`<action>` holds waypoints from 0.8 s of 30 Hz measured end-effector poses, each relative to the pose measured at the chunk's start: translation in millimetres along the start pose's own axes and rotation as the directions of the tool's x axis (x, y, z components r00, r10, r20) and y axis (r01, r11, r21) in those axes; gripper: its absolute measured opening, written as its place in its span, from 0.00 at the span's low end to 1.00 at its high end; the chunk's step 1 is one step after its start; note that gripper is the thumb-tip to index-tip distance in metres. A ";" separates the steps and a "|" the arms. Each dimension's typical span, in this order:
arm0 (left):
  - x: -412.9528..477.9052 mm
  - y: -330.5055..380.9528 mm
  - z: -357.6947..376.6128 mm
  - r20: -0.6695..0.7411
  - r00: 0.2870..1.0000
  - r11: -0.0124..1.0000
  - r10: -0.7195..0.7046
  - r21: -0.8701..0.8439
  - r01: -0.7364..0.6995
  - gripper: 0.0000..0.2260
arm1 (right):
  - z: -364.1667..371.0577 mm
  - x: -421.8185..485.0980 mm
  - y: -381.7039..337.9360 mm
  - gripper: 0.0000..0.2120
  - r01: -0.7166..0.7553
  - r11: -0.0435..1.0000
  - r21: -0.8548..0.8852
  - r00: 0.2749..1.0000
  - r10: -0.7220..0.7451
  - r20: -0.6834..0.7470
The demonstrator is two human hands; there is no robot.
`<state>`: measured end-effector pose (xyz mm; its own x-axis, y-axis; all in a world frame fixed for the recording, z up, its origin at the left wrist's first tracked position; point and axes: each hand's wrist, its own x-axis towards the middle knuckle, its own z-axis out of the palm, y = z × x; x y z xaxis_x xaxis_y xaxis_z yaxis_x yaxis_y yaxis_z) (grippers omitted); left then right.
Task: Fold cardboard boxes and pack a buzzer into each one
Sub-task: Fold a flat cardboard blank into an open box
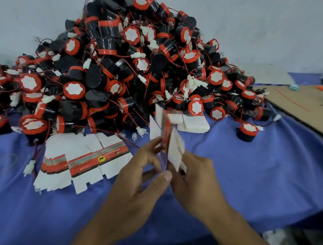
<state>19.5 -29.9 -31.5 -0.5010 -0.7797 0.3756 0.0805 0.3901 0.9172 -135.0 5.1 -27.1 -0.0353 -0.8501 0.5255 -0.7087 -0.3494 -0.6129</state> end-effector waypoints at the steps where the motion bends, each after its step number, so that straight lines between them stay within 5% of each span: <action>1: -0.1 2.4 -0.1 -0.038 0.999 0.997 -0.005 -0.076 0.002 0.09 | -1.9 0.7 0.1 0.22 0.023 0.997 -0.079 1.000 -0.022 0.020; 6: 4.1 13.6 -14.0 -0.161 0.985 0.979 0.056 -0.183 -0.085 0.39 | -7.9 -0.5 -6.6 0.36 0.199 0.928 -0.316 0.980 -0.182 0.081; 10: 0.2 9.9 -17.1 -0.132 0.991 0.988 0.022 -0.146 -0.041 0.46 | -3.7 -4.4 -1.4 0.33 0.193 0.921 -0.339 0.980 -0.160 0.121; 15: -4.4 6.2 -15.5 -0.095 0.995 0.999 -0.027 -0.047 0.022 0.51 | -4.5 -3.4 1.2 0.09 -0.085 0.996 0.032 0.991 0.088 -0.099; 20: -1.7 1.0 -6.3 -0.175 0.983 0.996 -0.050 -0.076 0.038 0.49 | 0.1 0.0 -12.7 0.16 -0.261 0.919 0.295 0.919 0.330 -0.216; 24: 3.8 -1.2 -10.5 -0.212 0.965 0.980 -0.158 -0.154 0.127 0.34 | 0.3 0.2 -12.5 0.14 -0.310 0.794 0.523 0.896 0.428 -0.119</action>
<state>26.5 -38.5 -29.8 -0.3135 -0.9173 0.2455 0.1484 0.2081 0.9668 -125.9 9.2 -19.6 -0.4193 -0.8640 0.2788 -0.1836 -0.2200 -0.9581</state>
